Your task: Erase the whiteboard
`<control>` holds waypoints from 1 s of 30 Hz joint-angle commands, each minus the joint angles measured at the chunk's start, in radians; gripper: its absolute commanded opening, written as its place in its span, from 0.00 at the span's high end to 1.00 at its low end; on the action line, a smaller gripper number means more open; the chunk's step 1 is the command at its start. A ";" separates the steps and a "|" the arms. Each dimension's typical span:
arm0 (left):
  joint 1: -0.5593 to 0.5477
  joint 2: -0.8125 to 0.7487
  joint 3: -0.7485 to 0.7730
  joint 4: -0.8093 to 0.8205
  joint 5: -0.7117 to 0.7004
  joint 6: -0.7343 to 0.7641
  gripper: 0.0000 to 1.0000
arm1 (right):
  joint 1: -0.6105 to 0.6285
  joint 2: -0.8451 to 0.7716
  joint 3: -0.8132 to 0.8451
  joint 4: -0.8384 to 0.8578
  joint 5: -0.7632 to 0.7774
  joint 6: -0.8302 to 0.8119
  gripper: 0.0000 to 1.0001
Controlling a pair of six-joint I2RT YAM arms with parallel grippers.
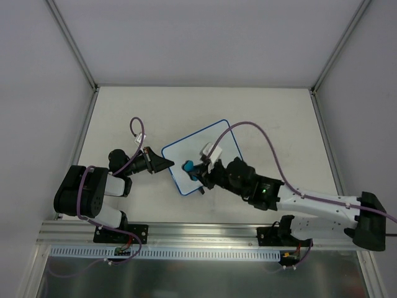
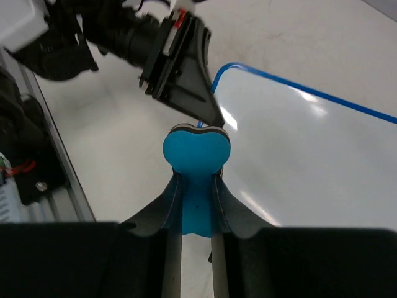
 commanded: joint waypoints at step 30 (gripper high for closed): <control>0.005 -0.007 -0.010 0.345 0.024 0.026 1.00 | -0.871 0.095 -0.022 -0.532 0.066 0.381 1.00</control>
